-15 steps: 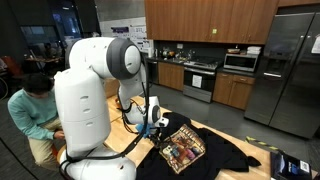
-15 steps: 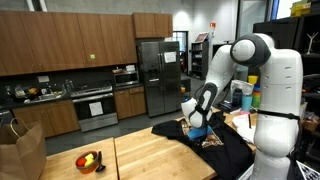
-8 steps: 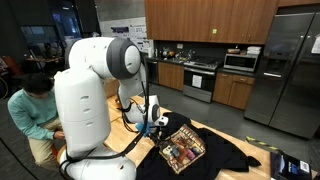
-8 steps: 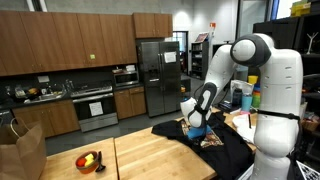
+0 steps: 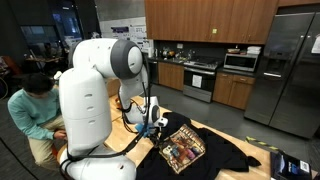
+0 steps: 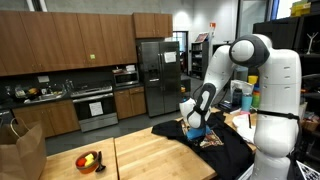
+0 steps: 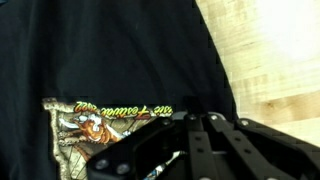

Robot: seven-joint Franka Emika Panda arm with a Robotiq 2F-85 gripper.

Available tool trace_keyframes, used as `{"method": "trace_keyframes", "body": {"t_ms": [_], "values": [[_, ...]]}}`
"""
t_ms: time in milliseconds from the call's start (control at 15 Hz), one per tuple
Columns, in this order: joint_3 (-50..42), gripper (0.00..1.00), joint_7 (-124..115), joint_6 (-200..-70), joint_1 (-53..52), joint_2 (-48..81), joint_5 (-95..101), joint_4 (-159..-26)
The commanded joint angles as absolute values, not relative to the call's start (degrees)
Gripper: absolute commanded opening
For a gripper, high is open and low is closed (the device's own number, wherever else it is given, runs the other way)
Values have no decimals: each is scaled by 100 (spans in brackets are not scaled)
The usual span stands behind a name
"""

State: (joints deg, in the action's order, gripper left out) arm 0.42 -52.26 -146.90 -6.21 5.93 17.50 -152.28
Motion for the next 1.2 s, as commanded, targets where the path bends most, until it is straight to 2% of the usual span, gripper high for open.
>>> {"method": "trace_keyframes", "body": {"t_ms": [0,800,867,1000,1067,1133], "values": [[52,0,-5020,-14757,-586,906,1509,-15076],[137,0,-4814,-14593,-916,1337,1208,-14535],[165,26,-4784,-14580,-954,1369,1186,-14486],[174,30,-4785,-14611,-1031,1424,1218,-14416],[164,7,-4785,-14625,-1063,1451,1237,-14392],[153,6,-4764,-14621,-1074,1464,1229,-14376]]}}
